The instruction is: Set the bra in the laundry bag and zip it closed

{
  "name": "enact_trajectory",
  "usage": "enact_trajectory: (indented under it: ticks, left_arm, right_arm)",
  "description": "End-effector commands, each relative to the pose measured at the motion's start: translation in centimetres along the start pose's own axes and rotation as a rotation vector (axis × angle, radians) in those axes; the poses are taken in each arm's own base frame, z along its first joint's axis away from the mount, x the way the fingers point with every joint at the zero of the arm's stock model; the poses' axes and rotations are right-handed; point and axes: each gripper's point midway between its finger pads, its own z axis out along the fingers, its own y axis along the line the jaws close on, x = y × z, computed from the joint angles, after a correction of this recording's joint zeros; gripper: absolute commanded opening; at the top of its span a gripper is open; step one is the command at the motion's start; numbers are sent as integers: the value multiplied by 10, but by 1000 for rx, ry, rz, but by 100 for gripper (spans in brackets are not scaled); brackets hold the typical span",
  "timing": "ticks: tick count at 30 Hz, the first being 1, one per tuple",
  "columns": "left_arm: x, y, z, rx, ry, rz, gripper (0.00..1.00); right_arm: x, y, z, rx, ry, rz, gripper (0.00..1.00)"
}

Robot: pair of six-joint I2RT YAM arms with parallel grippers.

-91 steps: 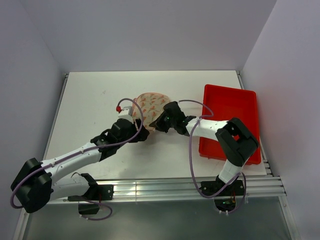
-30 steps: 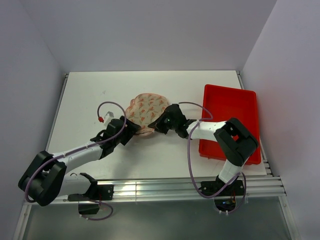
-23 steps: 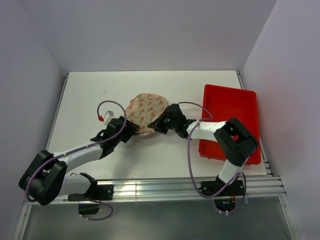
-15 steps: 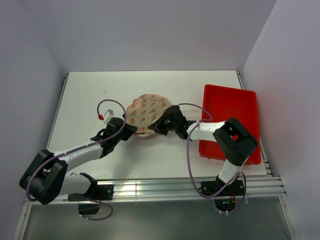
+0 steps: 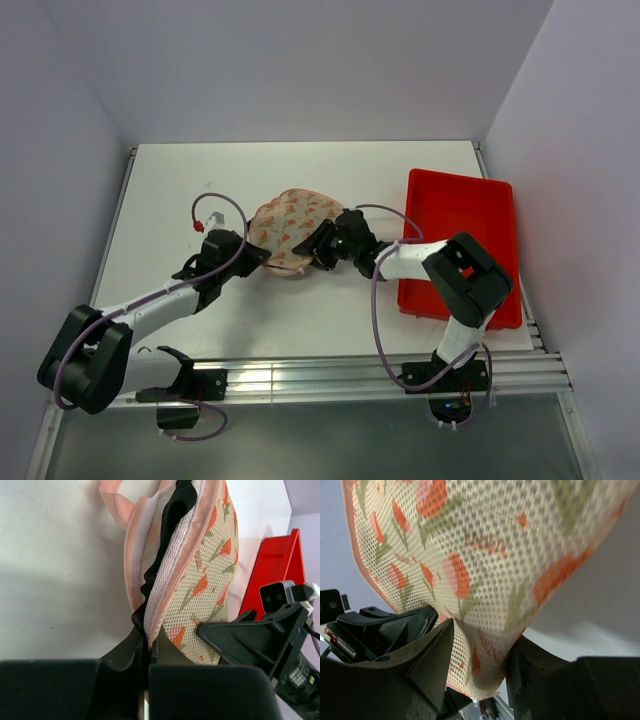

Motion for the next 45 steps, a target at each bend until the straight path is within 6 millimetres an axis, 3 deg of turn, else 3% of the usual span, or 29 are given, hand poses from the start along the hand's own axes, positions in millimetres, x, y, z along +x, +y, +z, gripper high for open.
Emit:
enact_trajectory:
  ticks: [1,8,11,14,15,19,22,23,26,29,34,36,40,45]
  left_arm:
    - [13,-12,-4,90,91,60,0]
    - [19,-11,-3,105,134,67,0]
    - [21,-10,0,99,148,70,0]
    - [20,-7,3,85,147,78,0]
    - [21,-4,3,75,149,86,0]
    - [13,0,7,35,116,127,0]
    - [5,4,7,-3,86,150,18]
    - [0,0,4,6,66,156,30]
    - [-9,-10,-8,34,28,170,48]
    - [-17,-20,-23,65,5,203,56]
    - [-21,-28,-42,115,-22,218,56]
    - [-18,-41,-53,186,-19,235,56]
    - [6,-65,-65,325,48,295,56]
    - [36,-71,-55,349,131,365,53]
  right_arm:
    - [-19,7,3,-70,-42,-14,50]
    - [-25,1,8,-113,-23,18,50]
    - [-22,3,9,-128,-11,28,45]
    - [-22,4,10,-133,-5,39,16]
    - [-22,5,10,-135,-4,40,0]
    - [-21,2,15,-133,7,60,0]
    - [-22,0,19,-125,6,80,0]
    - [-21,0,19,-124,6,84,0]
    - [-25,-2,22,-120,-11,100,0]
    - [-26,-1,25,-116,-18,106,0]
    - [-26,0,30,-97,-21,109,0]
    - [-25,2,32,-95,-18,109,0]
    - [-26,3,33,-81,-26,99,0]
    - [-25,3,33,-73,-18,96,0]
